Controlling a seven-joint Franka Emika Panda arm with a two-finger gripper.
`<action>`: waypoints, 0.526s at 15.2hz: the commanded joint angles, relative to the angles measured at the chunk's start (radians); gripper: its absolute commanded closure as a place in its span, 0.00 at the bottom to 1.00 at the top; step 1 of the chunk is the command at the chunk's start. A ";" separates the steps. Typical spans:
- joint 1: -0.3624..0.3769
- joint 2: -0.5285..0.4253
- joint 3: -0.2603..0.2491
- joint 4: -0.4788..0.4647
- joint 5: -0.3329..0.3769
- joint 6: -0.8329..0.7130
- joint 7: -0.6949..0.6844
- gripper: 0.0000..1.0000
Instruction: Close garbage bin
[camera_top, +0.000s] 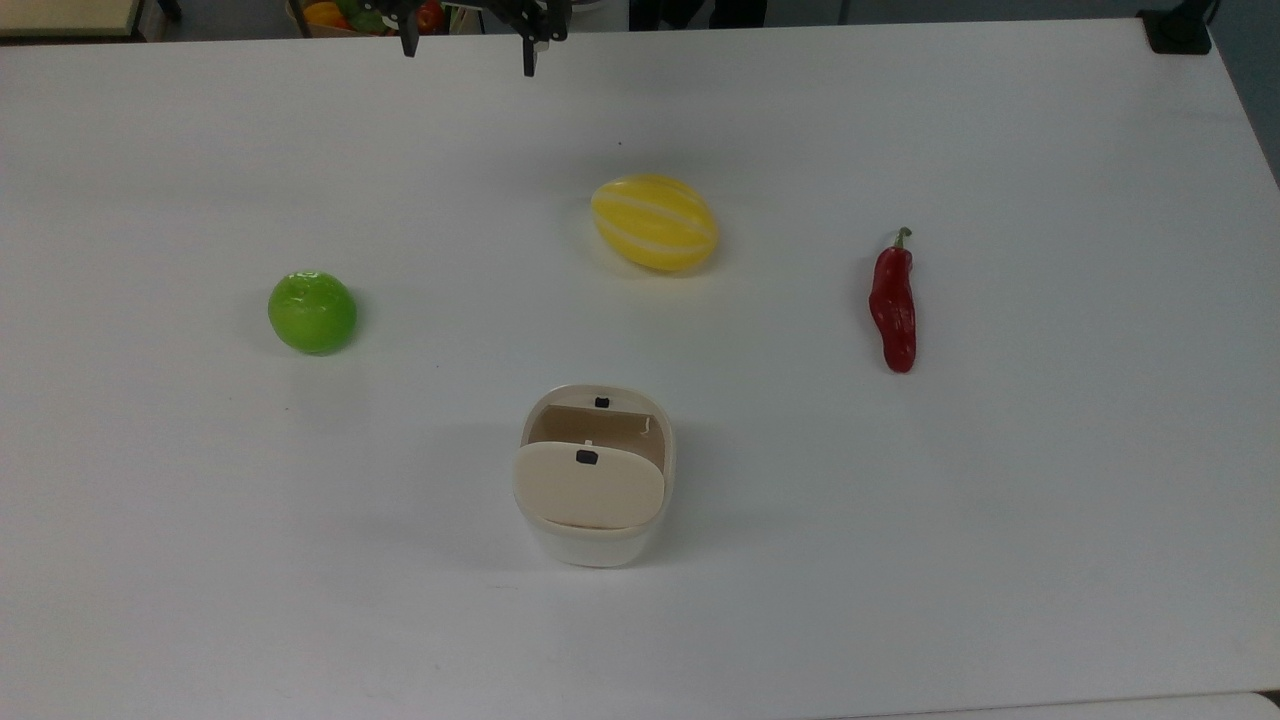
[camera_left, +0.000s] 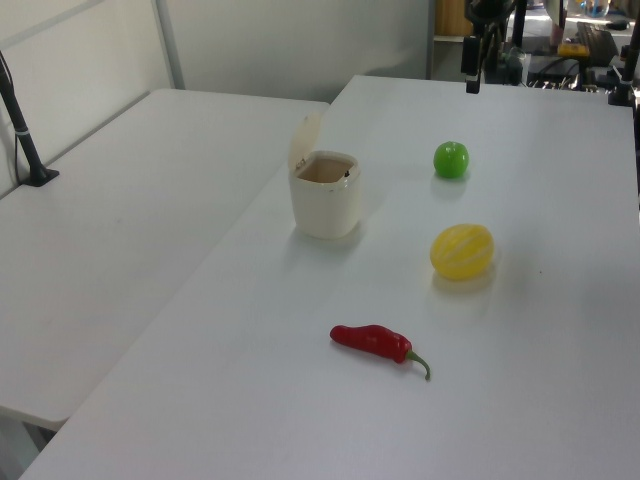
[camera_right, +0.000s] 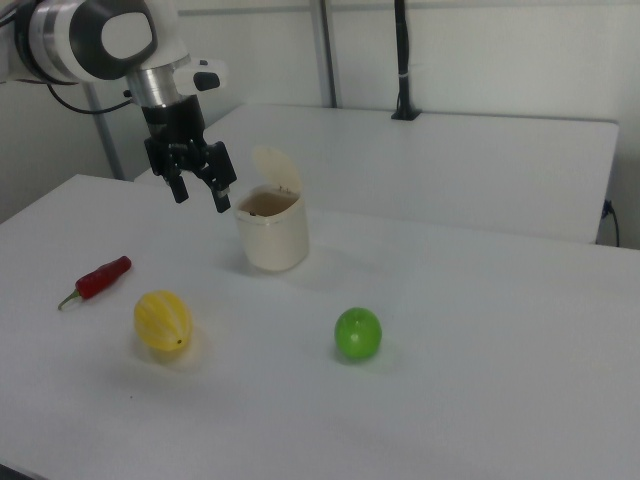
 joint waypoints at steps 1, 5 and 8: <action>0.000 -0.007 -0.002 -0.006 -0.001 -0.010 -0.011 0.17; 0.000 -0.007 -0.002 -0.006 0.005 -0.012 -0.044 0.95; 0.000 -0.005 -0.002 -0.006 0.005 -0.010 -0.044 1.00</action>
